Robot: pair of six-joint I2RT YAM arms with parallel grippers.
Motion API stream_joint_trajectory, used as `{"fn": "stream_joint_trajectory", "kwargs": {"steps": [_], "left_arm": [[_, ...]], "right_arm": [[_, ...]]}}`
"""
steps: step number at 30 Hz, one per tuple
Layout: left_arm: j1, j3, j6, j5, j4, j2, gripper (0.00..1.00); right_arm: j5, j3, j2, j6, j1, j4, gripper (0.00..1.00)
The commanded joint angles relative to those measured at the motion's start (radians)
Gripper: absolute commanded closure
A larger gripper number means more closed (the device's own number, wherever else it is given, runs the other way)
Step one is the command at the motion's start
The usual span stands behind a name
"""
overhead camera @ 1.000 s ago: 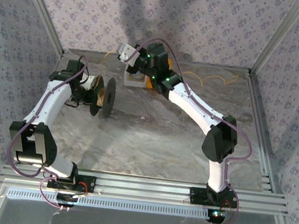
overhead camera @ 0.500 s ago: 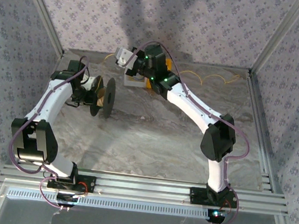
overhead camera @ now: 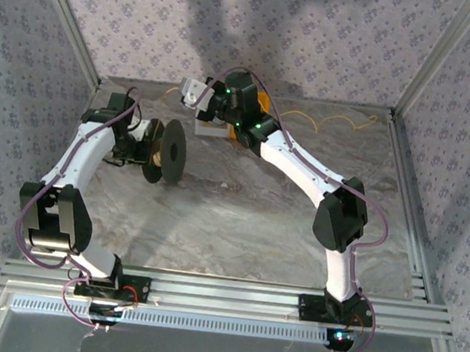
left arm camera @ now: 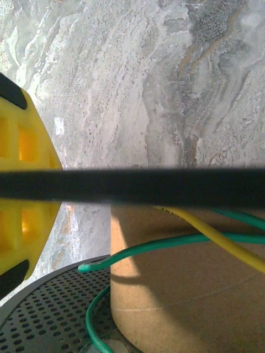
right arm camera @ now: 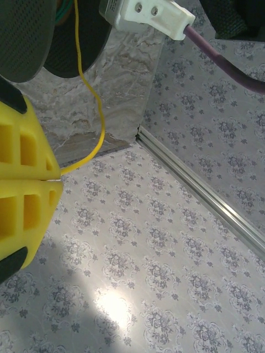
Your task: Wrap the cables
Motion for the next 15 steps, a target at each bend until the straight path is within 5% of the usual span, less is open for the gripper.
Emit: {"fn": "stream_joint_trajectory", "kwargs": {"steps": [1, 5, 11, 15], "left_arm": [[0.003, 0.036, 0.014, -0.017, -0.045, 0.002, 1.00], [0.000, 0.056, 0.031, -0.028, -0.075, -0.039, 1.00], [-0.003, 0.111, 0.054, -0.012, -0.107, -0.148, 1.00], [-0.004, 0.159, 0.058, -0.013, -0.136, -0.189, 1.00]], "right_arm": [[-0.036, 0.003, 0.008, 0.027, -0.014, -0.004, 1.00], [-0.091, 0.059, 0.030, 0.117, -0.064, -0.044, 1.00], [-0.342, 0.315, 0.111, 0.320, -0.170, -0.318, 0.53], [-0.395, 0.340, 0.059, 0.351, -0.205, -0.415, 0.34]]}}
